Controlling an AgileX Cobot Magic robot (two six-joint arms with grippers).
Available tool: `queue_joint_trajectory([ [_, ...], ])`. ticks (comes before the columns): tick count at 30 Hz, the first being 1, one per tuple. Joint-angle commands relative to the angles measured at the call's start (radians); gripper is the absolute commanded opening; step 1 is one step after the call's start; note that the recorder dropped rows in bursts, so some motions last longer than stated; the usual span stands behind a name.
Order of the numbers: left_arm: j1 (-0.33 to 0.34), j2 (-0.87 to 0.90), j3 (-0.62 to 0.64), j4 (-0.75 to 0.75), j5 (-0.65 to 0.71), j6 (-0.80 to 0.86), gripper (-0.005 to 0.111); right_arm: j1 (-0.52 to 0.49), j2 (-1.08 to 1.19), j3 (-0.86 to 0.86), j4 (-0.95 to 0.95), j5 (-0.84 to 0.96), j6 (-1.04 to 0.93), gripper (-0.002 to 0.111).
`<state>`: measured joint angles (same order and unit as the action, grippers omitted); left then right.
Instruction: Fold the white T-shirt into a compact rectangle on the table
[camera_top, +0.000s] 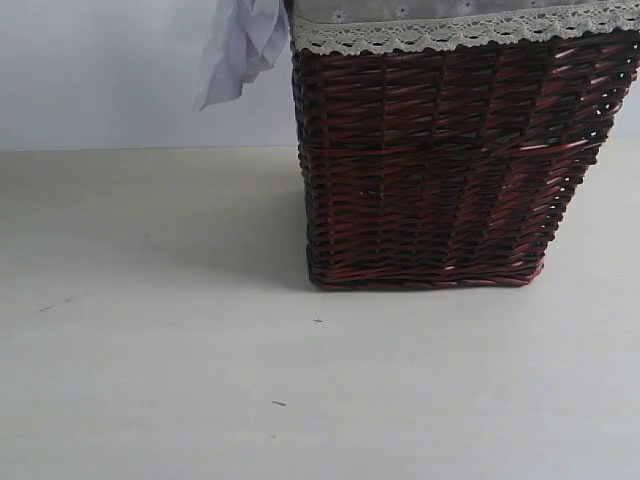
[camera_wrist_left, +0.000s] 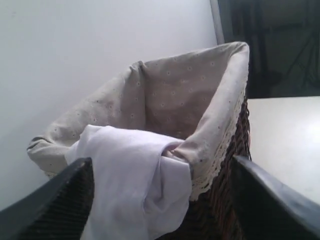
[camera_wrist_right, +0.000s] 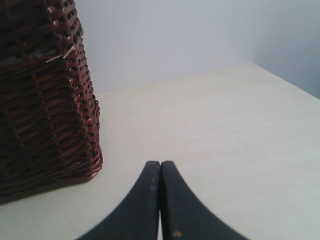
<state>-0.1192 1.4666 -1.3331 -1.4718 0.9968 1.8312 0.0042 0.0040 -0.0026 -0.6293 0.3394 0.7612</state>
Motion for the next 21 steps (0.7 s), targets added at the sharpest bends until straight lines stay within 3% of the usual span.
queue_joint_trajectory([
  [1, -0.043, 0.118, -0.117, 0.11, 0.025, 0.028, 0.074, -0.004, -0.004, 0.003, -0.008, -0.004, -0.004, 0.0],
  [7, -0.092, 0.236, -0.167, 0.162, -0.025, 0.152, 0.074, -0.004, -0.004, 0.003, -0.008, -0.004, -0.004, 0.0],
  [17, -0.138, 0.344, -0.172, 0.109, -0.169, 0.258, 0.073, -0.004, -0.004, 0.003, -0.008, -0.004, -0.004, 0.0],
  [19, -0.141, 0.353, -0.172, 0.037, -0.231, 0.258, 0.069, -0.004, -0.004, 0.003, -0.008, -0.004, -0.004, 0.0],
  [21, -0.141, 0.354, -0.172, -0.05, -0.276, 0.258, 0.058, -0.004, -0.004, 0.003, -0.008, -0.004, -0.004, 0.0],
])
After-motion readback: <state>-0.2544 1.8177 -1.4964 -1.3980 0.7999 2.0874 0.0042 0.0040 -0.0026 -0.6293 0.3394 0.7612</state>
